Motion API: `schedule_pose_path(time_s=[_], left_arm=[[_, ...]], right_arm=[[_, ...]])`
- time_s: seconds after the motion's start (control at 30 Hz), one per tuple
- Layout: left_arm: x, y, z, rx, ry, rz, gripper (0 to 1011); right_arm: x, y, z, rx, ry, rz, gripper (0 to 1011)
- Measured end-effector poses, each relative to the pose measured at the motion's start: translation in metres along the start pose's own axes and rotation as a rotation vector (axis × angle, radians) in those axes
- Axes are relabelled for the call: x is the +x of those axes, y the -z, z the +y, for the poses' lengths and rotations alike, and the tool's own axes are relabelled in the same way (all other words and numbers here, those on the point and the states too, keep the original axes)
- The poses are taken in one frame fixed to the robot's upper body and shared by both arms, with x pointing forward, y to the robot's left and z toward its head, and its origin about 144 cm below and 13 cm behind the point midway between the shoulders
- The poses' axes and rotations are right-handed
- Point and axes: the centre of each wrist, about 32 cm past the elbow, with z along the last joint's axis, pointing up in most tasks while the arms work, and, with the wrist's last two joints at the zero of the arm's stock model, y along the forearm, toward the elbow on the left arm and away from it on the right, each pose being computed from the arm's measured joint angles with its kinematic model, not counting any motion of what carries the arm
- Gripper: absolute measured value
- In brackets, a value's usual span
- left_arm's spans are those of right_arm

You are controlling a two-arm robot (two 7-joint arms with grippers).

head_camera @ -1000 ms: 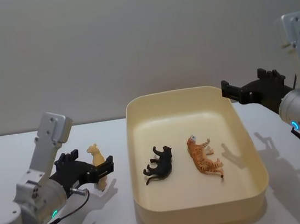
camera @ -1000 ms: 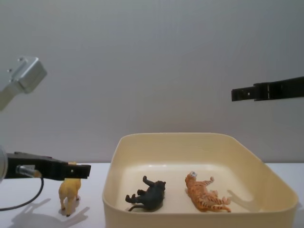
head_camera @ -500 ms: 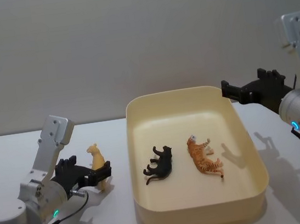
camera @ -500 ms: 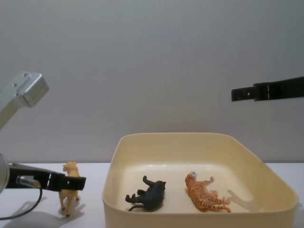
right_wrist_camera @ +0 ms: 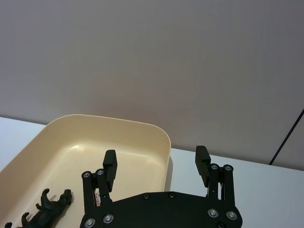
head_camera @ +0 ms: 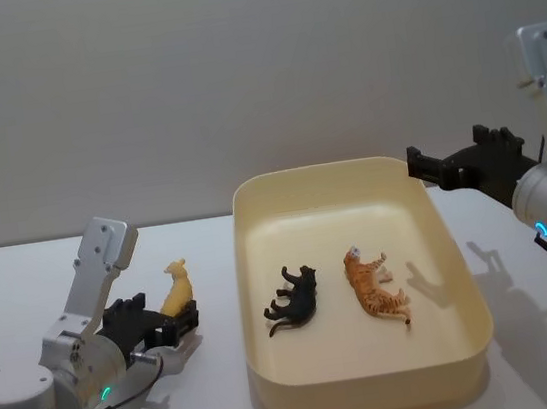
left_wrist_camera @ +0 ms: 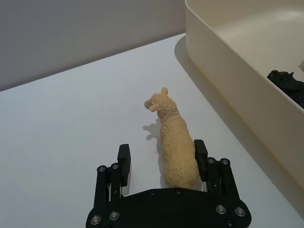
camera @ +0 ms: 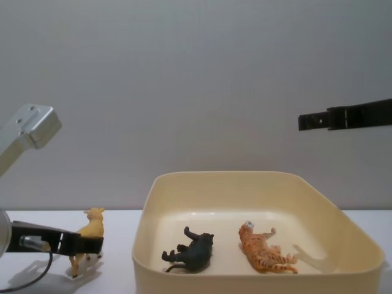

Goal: Pick up the toy alternately with two hands and place it into the central storage box.

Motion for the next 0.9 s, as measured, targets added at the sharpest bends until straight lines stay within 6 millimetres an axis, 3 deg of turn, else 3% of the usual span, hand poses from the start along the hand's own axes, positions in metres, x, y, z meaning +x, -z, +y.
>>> schedule_pose_path(time_s=[0.5, 0.9], left_arm=[[0.0, 0.002, -0.001, 0.006, -0.004, 0.006, 363], [0.001, -0.012, 0.004, -0.055, 0.003, -0.026, 351]], right_arm=[[0.0, 0.0, 0.0, 0.0, 0.0, 0.0, 1001], [0.0, 0.0, 0.0, 0.0, 0.0, 0.0, 1001]])
